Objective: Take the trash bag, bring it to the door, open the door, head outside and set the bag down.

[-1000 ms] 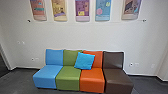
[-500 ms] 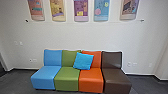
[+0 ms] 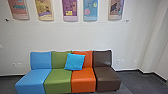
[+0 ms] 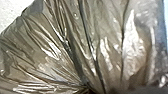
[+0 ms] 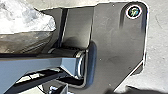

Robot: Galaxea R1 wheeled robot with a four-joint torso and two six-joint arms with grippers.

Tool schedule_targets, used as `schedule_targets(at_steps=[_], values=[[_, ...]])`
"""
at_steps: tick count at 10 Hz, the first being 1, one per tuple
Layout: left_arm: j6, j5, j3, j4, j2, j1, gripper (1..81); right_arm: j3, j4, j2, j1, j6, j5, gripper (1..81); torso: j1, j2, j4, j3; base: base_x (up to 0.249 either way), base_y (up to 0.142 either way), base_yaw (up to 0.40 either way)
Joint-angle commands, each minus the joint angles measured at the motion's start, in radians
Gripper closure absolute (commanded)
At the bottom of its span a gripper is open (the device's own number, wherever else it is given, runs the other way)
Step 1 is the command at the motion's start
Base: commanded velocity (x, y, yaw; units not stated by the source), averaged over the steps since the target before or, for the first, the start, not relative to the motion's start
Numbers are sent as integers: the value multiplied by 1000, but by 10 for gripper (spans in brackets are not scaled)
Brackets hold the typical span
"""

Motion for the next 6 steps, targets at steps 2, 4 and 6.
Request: schedule_targets(at_steps=[2, 4, 6], values=[[6, 82, 4, 3, 1, -54, 811, -4, 3, -3, 53, -3, -77, 10, 0, 0, 0, 0, 0, 0, -281], [6, 82, 4, 3, 0, -54, 811, -10, 3, 6, 50, -3, -77, 10, 0, 0, 0, 0, 0, 0, -281], [6, 82, 4, 3, 0, -54, 811, -39, 2, 23, 48, -3, -77, 10, 0, 0, 0, 0, 0, 0, -283]])
